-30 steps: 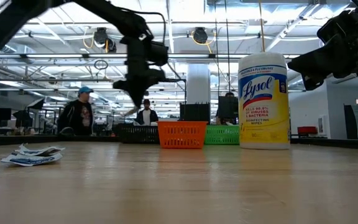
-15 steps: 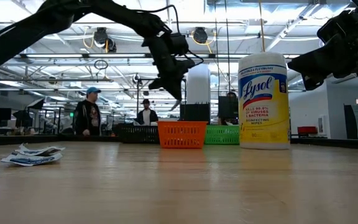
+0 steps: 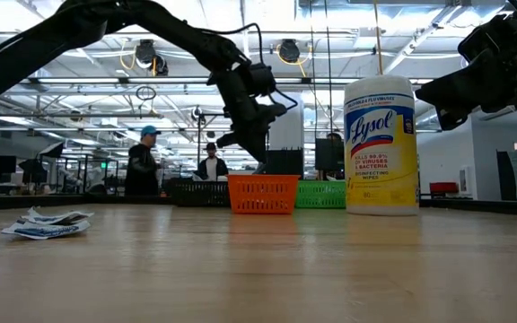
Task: Pick & Place First Aid Supplies
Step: Put the blue alcohol pad into the blue bin
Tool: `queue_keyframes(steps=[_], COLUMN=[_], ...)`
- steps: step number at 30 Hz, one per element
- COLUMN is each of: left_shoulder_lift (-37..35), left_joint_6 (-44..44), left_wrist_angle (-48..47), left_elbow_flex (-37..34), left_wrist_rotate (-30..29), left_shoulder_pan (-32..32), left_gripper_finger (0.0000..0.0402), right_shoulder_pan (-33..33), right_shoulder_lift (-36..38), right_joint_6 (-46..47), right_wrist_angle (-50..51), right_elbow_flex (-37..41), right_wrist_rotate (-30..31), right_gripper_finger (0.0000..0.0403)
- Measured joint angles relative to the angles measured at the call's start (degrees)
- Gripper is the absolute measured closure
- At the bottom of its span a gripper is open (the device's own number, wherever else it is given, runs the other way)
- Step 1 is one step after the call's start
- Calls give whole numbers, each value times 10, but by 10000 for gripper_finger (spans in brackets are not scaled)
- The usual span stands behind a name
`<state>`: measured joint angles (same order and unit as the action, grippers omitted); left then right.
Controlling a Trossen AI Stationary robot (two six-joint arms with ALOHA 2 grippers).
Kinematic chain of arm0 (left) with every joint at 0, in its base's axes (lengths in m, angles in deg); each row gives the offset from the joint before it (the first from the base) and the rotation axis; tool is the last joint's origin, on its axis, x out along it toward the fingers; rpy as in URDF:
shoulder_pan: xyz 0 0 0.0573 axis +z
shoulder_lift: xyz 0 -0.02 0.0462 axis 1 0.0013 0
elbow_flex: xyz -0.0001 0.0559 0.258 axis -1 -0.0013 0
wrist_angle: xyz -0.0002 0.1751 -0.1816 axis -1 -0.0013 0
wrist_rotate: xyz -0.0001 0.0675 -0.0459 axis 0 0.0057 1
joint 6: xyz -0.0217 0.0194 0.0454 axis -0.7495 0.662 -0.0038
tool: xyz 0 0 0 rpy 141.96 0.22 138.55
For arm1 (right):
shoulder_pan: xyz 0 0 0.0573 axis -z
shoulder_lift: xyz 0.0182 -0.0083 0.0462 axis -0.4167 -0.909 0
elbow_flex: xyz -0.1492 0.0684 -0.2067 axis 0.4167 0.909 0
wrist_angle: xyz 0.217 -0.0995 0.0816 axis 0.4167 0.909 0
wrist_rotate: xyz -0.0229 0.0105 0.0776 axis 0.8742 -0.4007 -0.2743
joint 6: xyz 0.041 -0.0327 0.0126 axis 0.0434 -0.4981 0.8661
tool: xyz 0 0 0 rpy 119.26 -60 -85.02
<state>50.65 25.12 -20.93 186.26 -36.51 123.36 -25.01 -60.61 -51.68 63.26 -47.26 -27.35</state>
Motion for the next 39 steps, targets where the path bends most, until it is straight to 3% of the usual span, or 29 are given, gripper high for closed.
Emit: queue_keyframes(steps=[4,12,17,26,32,39], left_shoulder_lift=[0,0,-1,-2,-4,-29], left_joint_6=[-16,-19,-55,-132,-156,-173], left_wrist_angle=[7,5,-11,-148,-233,-252], left_elbow_flex=[0,2,21,35,35,0], left_wrist_rotate=[-1,-8,20,45,21,0], left_shoulder_pan=[-1,-1,2,16,21,20], left_gripper_finger=[366,241,194,179,178,178], right_shoulder_pan=[0,0,0,0,0,0], right_shoulder_lift=[0,0,0,0,0,0], right_joint_6=[0,0,0,0,0,0], right_wrist_angle=[0,0,0,0,0,0], right_elbow_flex=[0,0,0,0,0,0], right_wrist_rotate=[0,0,0,0,0,0], right_gripper_finger=[344,344,344,344,344,344])
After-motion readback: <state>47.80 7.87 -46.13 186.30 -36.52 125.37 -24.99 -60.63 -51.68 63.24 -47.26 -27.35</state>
